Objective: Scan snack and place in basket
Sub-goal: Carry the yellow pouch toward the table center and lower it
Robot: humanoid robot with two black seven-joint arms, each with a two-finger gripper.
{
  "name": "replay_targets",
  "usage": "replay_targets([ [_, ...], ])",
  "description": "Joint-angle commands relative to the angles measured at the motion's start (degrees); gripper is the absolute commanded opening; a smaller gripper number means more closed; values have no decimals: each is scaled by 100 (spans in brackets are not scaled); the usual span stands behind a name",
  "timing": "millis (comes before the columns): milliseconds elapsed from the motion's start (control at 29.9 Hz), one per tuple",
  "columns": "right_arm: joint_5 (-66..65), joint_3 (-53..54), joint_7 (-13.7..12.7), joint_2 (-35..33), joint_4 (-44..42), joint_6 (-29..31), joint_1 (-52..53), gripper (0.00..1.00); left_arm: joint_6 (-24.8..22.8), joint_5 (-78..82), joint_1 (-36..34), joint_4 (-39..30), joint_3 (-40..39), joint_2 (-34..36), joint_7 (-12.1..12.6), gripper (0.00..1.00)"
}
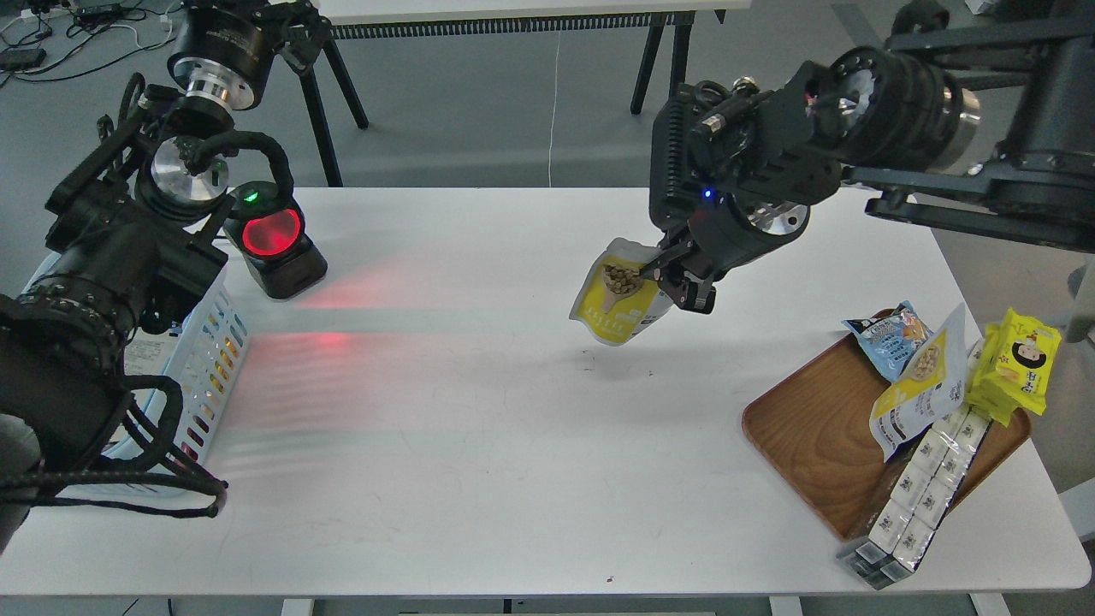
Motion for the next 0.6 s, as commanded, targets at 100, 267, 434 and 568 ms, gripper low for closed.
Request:
replay_targets([
  [100, 18, 225, 0, 715, -524, 2, -333, 0, 0, 0, 17, -4, 9, -7, -2, 100],
  [267, 18, 295, 0, 1172, -787, 2, -474, 0, 0, 0, -9, -4, -35, 2, -11, 100],
  [434, 9, 295, 0, 1655, -1121, -7, -659, 0, 0, 0, -9, -4, -35, 20, -11, 100],
  [568, 9, 295, 0, 1902, -1306, 1, -755, 0, 0, 0, 8, -4, -35, 37, -11, 100],
])
